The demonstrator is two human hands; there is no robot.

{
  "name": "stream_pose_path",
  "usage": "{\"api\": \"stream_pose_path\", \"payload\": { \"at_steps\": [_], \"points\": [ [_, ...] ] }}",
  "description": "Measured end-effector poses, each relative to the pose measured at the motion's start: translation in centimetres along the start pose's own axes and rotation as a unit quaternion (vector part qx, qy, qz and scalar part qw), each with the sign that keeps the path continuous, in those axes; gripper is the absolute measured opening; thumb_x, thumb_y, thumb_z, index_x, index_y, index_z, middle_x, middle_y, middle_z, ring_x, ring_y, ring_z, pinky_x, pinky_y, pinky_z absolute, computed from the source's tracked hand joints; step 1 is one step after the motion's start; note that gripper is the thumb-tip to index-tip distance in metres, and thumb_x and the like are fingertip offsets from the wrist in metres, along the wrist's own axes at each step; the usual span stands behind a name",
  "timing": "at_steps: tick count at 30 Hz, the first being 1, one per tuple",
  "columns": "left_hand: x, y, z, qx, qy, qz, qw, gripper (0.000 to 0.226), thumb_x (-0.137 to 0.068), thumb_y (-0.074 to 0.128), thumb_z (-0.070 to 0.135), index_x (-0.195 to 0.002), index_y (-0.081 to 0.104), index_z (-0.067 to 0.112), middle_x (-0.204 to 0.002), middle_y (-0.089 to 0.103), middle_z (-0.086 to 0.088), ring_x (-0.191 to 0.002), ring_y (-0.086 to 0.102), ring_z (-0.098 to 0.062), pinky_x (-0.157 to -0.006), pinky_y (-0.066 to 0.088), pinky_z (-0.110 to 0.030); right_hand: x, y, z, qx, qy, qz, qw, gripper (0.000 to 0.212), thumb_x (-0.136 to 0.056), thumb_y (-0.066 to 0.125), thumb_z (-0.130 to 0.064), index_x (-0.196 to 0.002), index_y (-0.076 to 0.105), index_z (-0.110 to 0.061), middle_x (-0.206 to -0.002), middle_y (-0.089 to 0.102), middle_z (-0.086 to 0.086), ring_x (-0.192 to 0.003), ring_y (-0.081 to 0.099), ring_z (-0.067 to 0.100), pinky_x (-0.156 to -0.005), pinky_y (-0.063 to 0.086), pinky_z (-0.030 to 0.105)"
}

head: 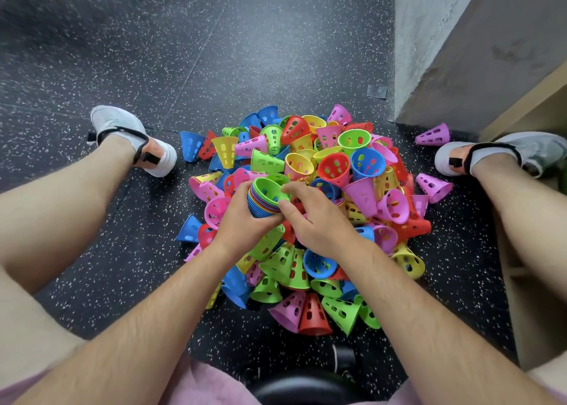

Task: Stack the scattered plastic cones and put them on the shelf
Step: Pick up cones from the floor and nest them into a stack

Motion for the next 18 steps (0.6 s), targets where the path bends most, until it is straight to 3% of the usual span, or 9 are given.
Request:
{"api": "stream_pose_path", "payload": {
  "at_steps": [4, 7, 12, 18],
  "points": [
    [-0.1, -1.1, -0.7, -0.008, -0.003, 0.018, 1.0, 0.068, -0.071, 0.096, 0.024, -0.125, 0.055, 0.023, -0.114, 0.069, -0.002, -0.098, 0.071, -0.01, -0.084, 0.058, -0.025, -2.0, 0.7, 0.5, -0.01, 0.031, 0.049, 0.998, 0.033, -0.105, 0.04, -0.033, -0.131, 0.053, -0.02, -0.126, 0.056, -0.001, -0.122, 0.046, 0.015, -0.102, 0.04, 0.037],
    [-0.1, -1.5, -1.1, -0.022, -0.004, 0.026, 0.999, 0.066, -0.071, 0.096, 0.025, -0.122, 0.055, 0.021, -0.111, 0.069, -0.002, -0.095, 0.069, -0.006, -0.082, 0.054, -0.02, -3.7, 1.5, 1.6, 0.035, 0.043, 0.082, 0.995, 0.031, -0.102, 0.043, -0.02, -0.127, 0.06, -0.016, -0.138, 0.052, 0.002, -0.132, 0.04, 0.022, -0.112, 0.034, 0.045],
    [0.0, -1.8, -1.5, -0.03, -0.011, 0.026, 0.999, 0.066, -0.072, 0.095, 0.024, -0.124, 0.054, 0.019, -0.113, 0.068, -0.003, -0.095, 0.068, -0.004, -0.08, 0.051, -0.015, -5.0, 2.6, 2.7, 0.08, 0.087, 0.024, 0.993, 0.039, -0.099, 0.043, -0.019, -0.135, 0.06, -0.018, -0.155, 0.039, 0.001, -0.143, 0.028, 0.024, -0.119, 0.025, 0.048],
    [0.3, -1.8, -1.5, -0.035, -0.013, 0.023, 0.999, 0.065, -0.072, 0.095, 0.022, -0.123, 0.053, 0.021, -0.11, 0.069, 0.0, -0.094, 0.068, -0.002, -0.081, 0.052, -0.015, -5.3, 3.1, 2.2, 0.084, 0.086, 0.042, 0.992, 0.043, -0.103, 0.045, -0.023, -0.142, 0.051, -0.006, -0.15, 0.045, 0.006, -0.141, 0.036, 0.024, -0.118, 0.028, 0.042]
  ]
}}
Point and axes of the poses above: each hand's wrist, its own x-axis away from the middle knuckle, its own y-axis out of the palm, z = x × y, the point moved 2 cm from there along -x, towards the middle knuckle
